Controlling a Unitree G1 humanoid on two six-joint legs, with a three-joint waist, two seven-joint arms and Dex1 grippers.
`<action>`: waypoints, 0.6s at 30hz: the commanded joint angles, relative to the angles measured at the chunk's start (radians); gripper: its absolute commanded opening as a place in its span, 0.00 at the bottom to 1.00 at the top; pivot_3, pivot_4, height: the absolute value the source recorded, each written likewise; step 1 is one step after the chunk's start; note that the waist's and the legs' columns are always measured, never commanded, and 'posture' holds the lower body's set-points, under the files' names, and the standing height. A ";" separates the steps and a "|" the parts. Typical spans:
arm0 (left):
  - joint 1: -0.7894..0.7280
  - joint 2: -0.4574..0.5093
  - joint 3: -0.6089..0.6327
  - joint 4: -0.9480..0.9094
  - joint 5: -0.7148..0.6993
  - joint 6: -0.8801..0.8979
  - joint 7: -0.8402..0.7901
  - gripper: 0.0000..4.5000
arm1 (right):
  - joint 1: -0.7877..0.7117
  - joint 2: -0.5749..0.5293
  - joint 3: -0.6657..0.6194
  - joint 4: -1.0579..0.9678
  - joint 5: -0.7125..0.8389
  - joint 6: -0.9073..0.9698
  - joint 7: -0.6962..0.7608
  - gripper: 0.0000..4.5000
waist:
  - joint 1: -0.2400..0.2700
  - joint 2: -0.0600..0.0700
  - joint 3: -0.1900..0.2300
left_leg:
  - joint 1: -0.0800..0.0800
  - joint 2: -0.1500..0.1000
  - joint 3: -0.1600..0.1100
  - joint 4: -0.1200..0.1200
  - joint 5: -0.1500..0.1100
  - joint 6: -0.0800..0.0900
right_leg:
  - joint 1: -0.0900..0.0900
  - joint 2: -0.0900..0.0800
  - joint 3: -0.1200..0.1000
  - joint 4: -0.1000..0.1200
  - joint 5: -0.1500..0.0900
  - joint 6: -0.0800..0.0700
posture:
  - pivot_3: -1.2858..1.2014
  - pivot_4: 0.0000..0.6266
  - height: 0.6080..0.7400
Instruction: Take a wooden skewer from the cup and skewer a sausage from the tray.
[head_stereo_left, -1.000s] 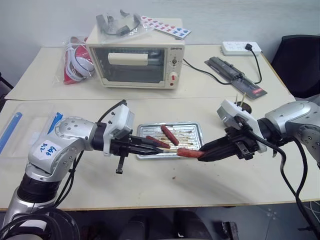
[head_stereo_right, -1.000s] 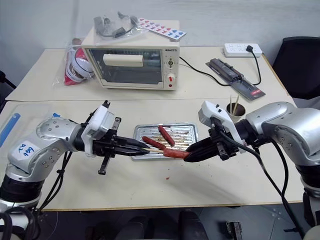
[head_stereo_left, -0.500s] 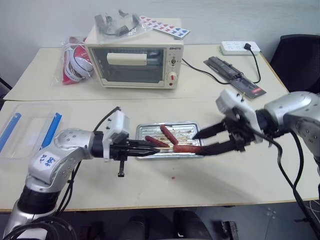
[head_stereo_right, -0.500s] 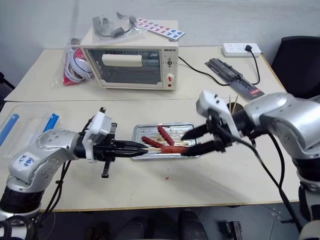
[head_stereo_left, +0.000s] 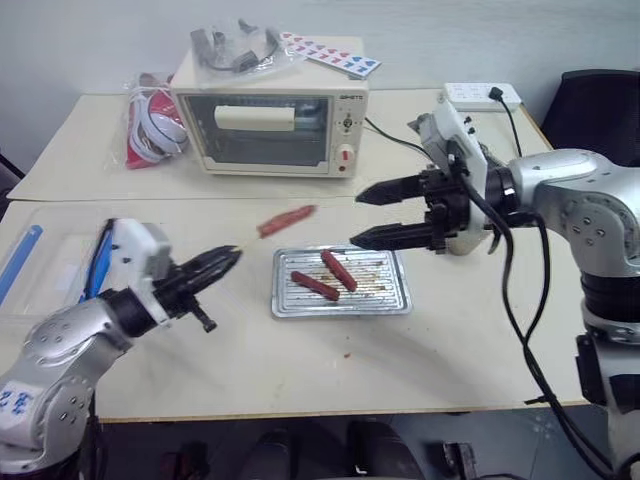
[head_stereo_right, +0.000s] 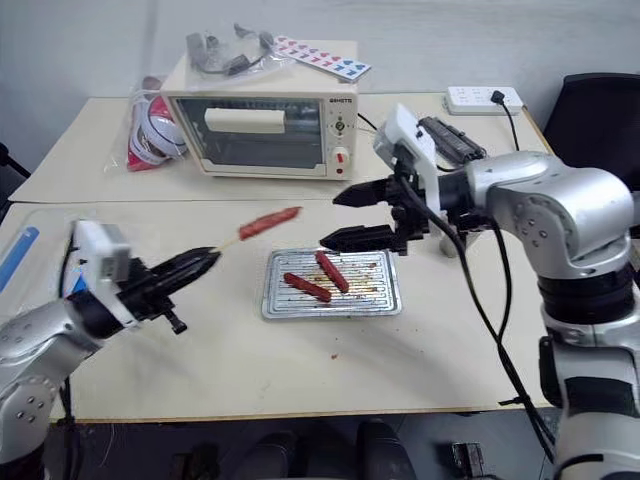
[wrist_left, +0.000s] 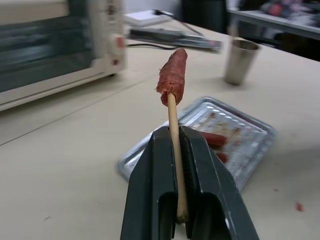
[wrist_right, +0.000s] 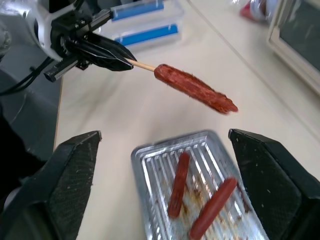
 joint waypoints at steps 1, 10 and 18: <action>0.150 -0.031 0.254 -0.032 -0.003 -0.027 0.060 0.00 | -0.024 0.023 -0.048 -0.010 -0.008 -0.063 -0.018 0.92 | -0.003 0.000 0.000 | 0.000 0.000 0.000 0.000 0.000 0.000 | 0.000 0.000 0.000 0.000 0.000 0.000 | 0.52 0.24 1.00; 0.265 0.059 0.500 0.269 0.063 -0.145 0.003 0.00 | 0.015 0.045 -0.019 -0.046 -0.008 -0.091 -0.019 0.92 | 0.009 -0.001 0.000 | 0.001 0.000 -0.001 0.000 0.000 0.000 | 0.002 -0.001 -0.001 -0.002 0.000 -0.001 | 0.52 0.24 1.00; 0.102 0.220 0.418 0.711 0.182 -0.282 -0.035 0.00 | 0.037 0.053 -0.033 -0.074 0.007 -0.059 -0.050 1.00 | 0.000 -0.001 0.000 | 0.001 0.000 0.000 -0.003 -0.001 0.001 | 0.002 -0.001 -0.001 -0.002 0.000 -0.002 | 0.52 0.24 1.00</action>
